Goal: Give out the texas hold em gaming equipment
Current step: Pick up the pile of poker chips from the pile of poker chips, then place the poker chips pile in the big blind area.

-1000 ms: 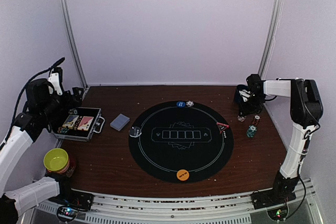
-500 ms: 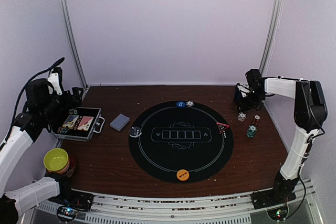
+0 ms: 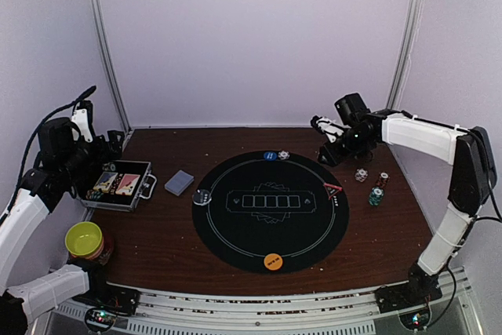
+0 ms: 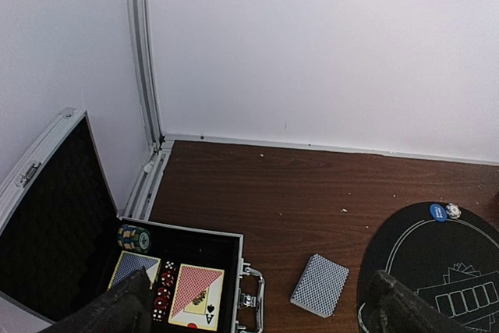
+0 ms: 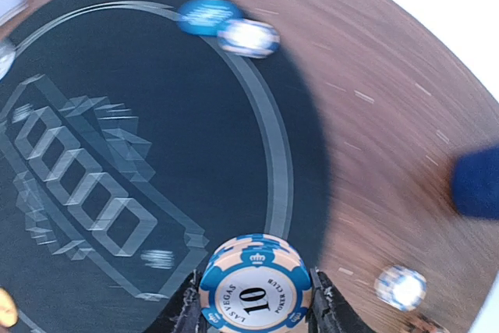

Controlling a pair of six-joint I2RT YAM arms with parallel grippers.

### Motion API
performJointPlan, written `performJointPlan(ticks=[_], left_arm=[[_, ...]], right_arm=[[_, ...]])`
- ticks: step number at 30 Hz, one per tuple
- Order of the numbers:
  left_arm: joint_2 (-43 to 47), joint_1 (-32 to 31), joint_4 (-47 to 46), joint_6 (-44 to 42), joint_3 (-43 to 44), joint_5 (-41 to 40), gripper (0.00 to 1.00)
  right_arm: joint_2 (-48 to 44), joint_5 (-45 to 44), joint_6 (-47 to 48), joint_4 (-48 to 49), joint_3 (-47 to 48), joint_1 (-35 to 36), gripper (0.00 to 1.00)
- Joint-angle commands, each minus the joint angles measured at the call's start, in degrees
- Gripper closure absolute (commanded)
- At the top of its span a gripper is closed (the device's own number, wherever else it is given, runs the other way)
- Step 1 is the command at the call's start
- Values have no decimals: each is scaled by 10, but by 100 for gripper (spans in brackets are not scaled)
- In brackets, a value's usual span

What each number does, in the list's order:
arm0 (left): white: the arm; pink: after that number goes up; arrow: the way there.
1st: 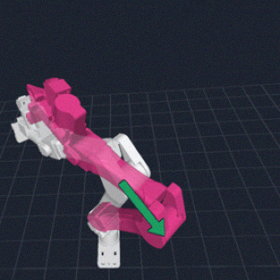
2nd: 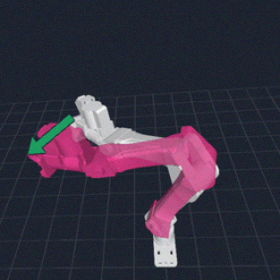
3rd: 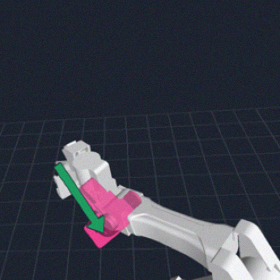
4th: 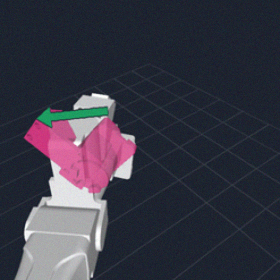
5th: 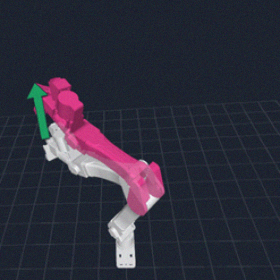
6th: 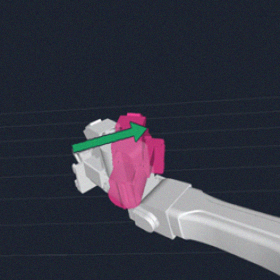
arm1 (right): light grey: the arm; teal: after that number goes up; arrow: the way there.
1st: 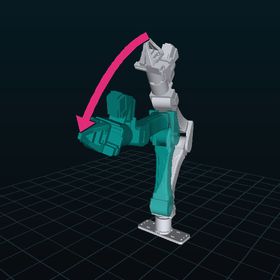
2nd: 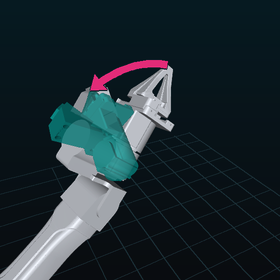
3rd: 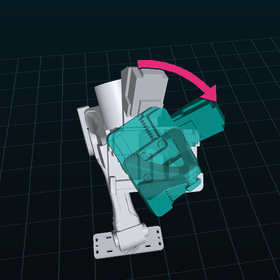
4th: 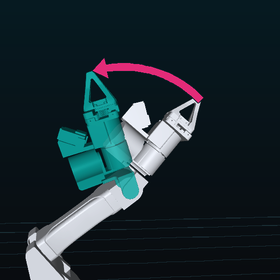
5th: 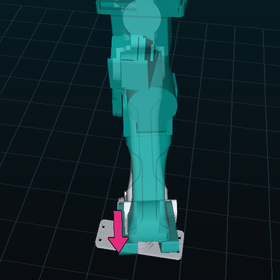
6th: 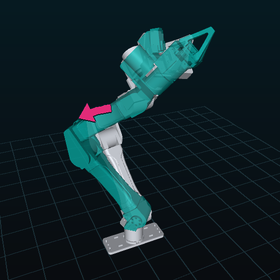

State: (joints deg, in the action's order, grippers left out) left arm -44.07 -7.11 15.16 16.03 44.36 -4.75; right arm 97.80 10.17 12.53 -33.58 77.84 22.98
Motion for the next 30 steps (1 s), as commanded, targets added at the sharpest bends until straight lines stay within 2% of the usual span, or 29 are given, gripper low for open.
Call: performJointPlan(ticks=[1, 8, 16, 30], left_arm=[[5, 7, -10, 0, 8, -6, 2], [8, 10, -10, -2, 8, -11, 2], [4, 11, -10, 0, 8, -9, 2], [4, 12, -10, -1, 8, -8, 2]], right_arm=[[-3, 22, 13, -2, 17, 78, 66], [12, 37, 43, -3, 17, 217, 66], [13, 56, 74, 22, -33, 343, 66], [79, 45, 104, 41, -67, 427, 66]])
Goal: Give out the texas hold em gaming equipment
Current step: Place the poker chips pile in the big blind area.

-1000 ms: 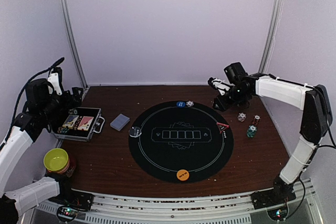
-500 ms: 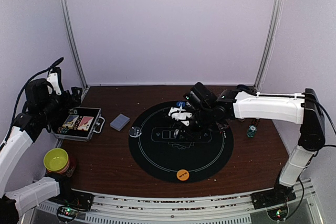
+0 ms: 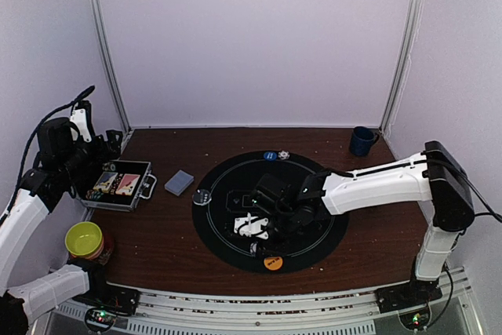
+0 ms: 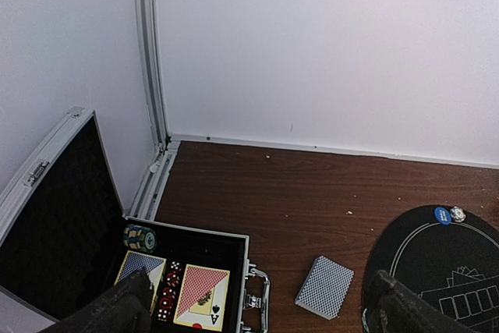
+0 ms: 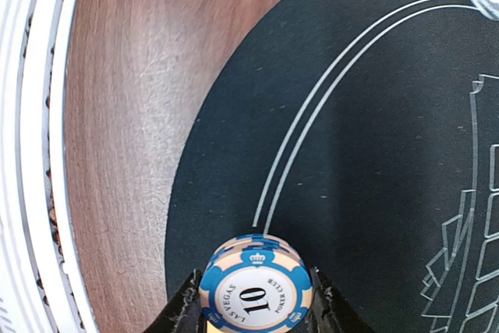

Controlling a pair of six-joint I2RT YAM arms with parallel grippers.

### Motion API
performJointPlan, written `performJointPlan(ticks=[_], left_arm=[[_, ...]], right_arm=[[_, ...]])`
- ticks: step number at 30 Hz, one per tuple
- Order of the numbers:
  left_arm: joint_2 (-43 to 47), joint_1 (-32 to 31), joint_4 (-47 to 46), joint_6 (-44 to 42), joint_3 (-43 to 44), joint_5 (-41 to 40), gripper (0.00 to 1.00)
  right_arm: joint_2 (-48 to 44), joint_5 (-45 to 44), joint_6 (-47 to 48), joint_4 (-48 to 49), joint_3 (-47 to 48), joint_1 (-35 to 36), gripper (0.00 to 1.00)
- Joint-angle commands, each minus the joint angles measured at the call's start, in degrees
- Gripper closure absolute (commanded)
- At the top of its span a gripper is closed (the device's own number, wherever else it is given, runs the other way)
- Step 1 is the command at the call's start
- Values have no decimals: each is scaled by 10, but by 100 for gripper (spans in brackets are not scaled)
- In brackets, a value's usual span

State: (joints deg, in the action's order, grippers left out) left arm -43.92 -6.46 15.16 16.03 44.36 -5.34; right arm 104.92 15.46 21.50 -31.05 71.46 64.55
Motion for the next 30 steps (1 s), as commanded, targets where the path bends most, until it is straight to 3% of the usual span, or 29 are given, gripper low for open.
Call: performJointPlan(ticks=[1, 30], left_arm=[[2, 5, -10, -1, 8, -2, 2], [2, 6, -10, -1, 8, -3, 2]], right_arm=[[11, -8, 14, 18, -4, 14, 66], [55, -8, 16, 25, 4, 36, 64]])
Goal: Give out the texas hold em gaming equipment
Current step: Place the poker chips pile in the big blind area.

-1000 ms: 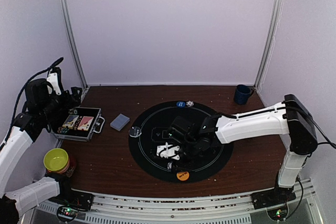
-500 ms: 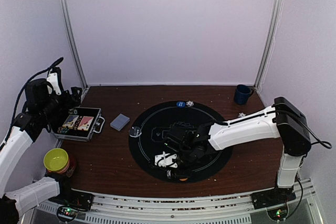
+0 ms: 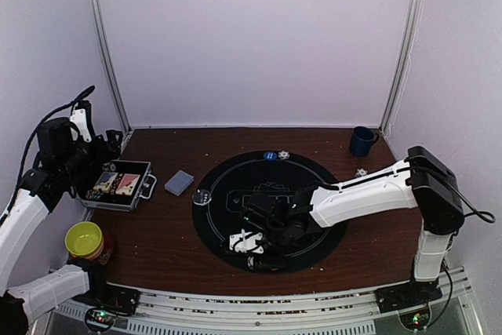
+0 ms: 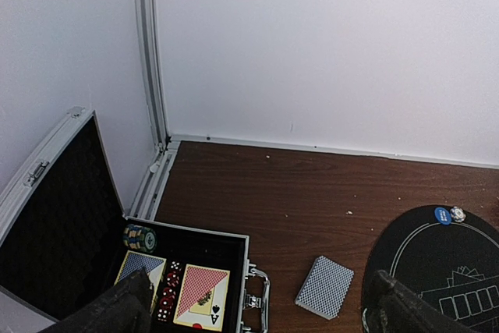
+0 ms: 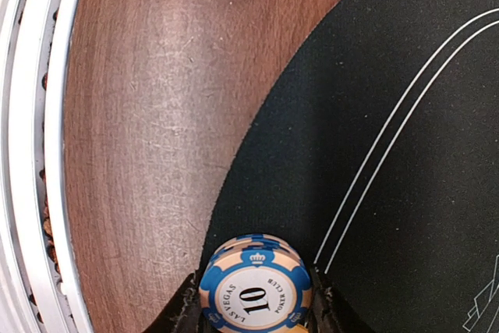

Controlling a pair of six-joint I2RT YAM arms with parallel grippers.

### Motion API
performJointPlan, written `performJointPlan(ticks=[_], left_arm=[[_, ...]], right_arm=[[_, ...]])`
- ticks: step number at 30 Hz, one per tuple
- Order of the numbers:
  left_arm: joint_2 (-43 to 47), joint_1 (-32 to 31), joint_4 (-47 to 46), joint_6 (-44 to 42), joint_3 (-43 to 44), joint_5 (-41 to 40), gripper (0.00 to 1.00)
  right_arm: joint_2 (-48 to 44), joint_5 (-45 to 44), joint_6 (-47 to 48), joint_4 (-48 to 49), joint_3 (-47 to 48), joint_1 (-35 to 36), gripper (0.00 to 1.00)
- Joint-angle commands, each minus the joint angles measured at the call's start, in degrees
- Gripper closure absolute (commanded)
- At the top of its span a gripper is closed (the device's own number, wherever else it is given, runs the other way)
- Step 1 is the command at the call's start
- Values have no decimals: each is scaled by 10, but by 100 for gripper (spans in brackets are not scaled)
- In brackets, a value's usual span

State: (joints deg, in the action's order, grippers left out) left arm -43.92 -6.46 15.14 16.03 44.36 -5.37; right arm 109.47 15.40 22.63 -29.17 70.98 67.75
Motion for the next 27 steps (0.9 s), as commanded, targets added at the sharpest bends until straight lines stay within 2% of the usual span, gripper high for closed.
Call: performJointPlan(ticks=[1, 6, 15, 23, 27], left_arm=[[2, 6, -10, -1, 8, -3, 2], [3, 6, -10, -1, 8, -2, 2], [4, 6, -10, -2, 8, -2, 2], [4, 6, -11, -1, 8, -2, 2], [4, 6, -10, -1, 8, -2, 2]], right_arm=[[11, -7, 5, 5, 10, 4, 64], [15, -7, 7, -1, 13, 4, 59], [-10, -12, 11, -10, 17, 5, 30], [-86, -17, 19, -19, 8, 4, 11], [-132, -39, 23, -9, -9, -4, 6]])
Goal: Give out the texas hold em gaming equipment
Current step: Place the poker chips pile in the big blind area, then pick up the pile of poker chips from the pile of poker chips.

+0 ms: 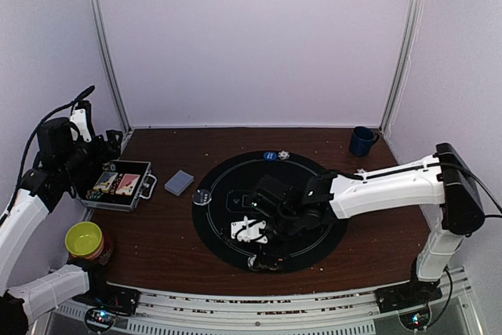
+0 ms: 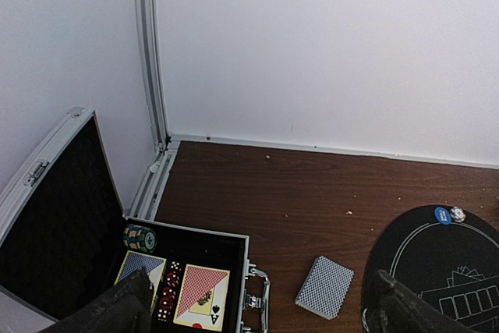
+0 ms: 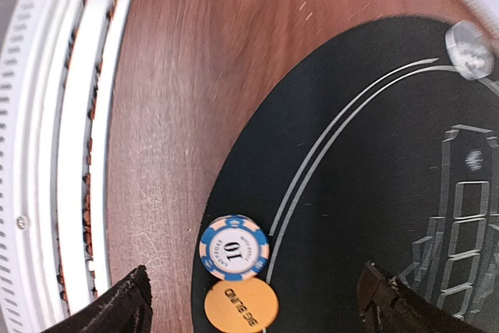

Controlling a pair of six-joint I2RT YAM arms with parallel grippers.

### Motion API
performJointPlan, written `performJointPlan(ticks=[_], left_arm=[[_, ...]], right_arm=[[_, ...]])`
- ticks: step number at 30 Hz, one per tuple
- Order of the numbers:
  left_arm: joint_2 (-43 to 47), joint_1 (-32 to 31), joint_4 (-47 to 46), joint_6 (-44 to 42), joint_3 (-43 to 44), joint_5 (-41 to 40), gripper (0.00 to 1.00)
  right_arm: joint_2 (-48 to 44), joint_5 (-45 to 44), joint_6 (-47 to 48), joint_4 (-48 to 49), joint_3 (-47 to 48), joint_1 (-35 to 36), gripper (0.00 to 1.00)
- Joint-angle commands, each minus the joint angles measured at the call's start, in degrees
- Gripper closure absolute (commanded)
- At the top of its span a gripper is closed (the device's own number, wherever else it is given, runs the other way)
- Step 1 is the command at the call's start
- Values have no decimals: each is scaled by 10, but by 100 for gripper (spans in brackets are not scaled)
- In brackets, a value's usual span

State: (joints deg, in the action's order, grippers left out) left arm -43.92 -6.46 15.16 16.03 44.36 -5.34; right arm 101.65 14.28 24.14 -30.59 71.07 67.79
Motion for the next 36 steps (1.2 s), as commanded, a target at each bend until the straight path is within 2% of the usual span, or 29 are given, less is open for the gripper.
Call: performJointPlan(ticks=[1, 5, 12, 26, 36], left_arm=[[4, 6, -10, -1, 8, -2, 2], [4, 6, -10, -1, 7, -2, 2], [2, 6, -10, -1, 7, -2, 2], [2, 6, -10, -1, 7, -3, 2], [3, 6, -11, 0, 7, -1, 2]], right_arm=[[-63, -32, 8, 8, -13, -9, 6], [-99, -40, 2, 20, -22, -41, 0], [-134, -50, -23, 52, -35, -137, 0], [-100, -103, -120, 49, -6, -388, 0], [-96, -129, -153, 41, 0, -488, 0]])
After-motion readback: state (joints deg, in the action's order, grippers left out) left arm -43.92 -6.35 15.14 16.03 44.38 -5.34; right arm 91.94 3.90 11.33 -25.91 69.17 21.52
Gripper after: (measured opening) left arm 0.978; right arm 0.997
